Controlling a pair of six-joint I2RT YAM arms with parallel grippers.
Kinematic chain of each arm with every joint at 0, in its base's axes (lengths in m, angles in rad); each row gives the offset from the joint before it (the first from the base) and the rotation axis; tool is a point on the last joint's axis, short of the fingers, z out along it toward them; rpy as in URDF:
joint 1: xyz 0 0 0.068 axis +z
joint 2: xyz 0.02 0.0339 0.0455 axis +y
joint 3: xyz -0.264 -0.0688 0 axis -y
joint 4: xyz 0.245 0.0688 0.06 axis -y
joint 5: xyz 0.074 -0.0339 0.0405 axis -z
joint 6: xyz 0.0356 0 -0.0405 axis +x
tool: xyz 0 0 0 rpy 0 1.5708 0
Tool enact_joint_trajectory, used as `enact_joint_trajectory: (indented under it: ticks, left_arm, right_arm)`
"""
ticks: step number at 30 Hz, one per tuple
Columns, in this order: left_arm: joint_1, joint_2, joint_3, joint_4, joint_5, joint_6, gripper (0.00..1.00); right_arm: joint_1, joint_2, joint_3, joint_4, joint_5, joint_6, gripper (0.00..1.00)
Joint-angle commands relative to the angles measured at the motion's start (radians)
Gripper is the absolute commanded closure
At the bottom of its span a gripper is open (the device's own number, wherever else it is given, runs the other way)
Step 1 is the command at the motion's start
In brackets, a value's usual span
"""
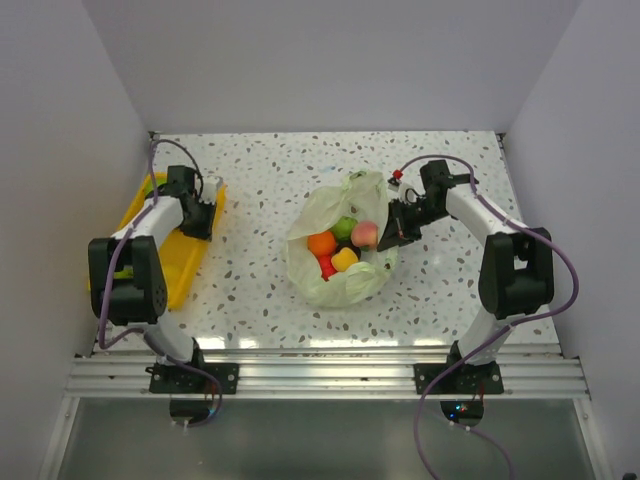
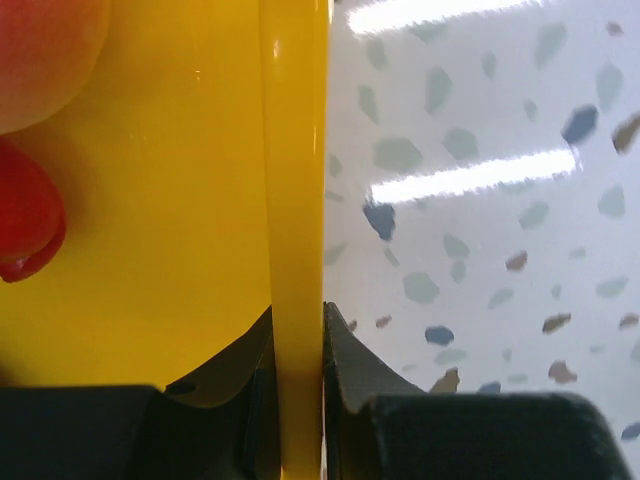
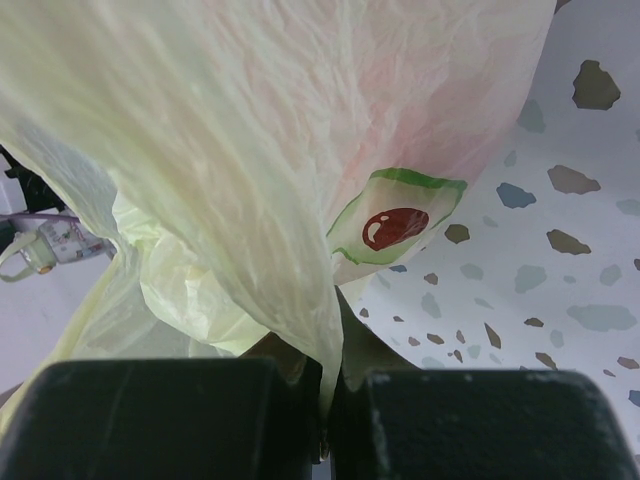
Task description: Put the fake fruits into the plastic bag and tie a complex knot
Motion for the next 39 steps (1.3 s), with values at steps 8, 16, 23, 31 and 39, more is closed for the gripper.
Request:
enact_joint_trajectory:
  ticks: [8,16,23,31,39]
  left_arm:
    - [0.03,0.156,0.178,0.107,-0.296,-0.412,1.0]
    - [0.042,0.198,0.255,0.097,-0.275,-0.258,0.94]
    - [0.043,0.212,0.256,0.077,-0.314,-0.072,0.97]
    - [0.042,0.132,0.284,0.005,-0.119,0.034,0.41]
    - [-0.105,-0.121,0.296,0.017,0.297,0.196,0.0]
  right_arm:
    - [0.005,-0.013,0.032,-0.027,0.006,-0.033,1.0]
    - [0.004,-0.012,0.031,-0.033,0.005,-0.06,1.0]
    - [0.004,-0.015,0.031,-0.033,0.001,-0.063,1.0]
    - [0.004,-0.015,0.037,-0.039,-0.002,-0.065,1.0]
    - [0.004,0.01,0.095,-0.102,-0.002,-0.126,1.0]
